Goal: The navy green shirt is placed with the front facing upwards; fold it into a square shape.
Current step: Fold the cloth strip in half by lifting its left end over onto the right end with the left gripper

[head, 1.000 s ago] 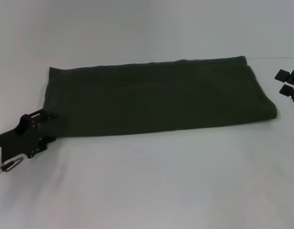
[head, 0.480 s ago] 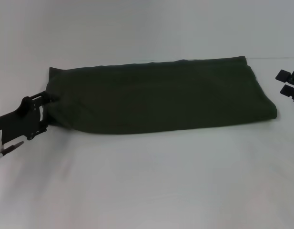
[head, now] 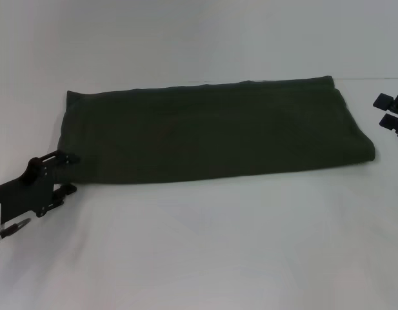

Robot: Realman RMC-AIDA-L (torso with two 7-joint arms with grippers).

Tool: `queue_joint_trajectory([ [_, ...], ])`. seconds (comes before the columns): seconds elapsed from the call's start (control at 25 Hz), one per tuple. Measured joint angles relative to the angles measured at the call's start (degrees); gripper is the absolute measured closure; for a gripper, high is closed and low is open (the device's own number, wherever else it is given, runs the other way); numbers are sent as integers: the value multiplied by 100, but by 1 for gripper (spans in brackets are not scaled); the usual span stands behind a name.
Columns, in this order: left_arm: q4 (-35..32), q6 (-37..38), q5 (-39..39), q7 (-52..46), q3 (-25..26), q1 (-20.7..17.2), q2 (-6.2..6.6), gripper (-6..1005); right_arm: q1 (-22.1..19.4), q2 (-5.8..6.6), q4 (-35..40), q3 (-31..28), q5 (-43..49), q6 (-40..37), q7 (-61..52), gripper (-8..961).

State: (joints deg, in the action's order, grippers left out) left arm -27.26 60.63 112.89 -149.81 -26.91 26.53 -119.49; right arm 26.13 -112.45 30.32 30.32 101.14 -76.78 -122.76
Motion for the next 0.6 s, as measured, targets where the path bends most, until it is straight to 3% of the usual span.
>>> queue_joint_trajectory([
  [0.36, 232, -516, 272, -26, -23, 368, 94, 295, -17, 4, 0, 0, 18, 27, 5, 217],
  [0.6, 244, -720, 254, 12, -16, 443, 62, 295, -44, 4, 0, -8, 2, 32, 7, 216],
])
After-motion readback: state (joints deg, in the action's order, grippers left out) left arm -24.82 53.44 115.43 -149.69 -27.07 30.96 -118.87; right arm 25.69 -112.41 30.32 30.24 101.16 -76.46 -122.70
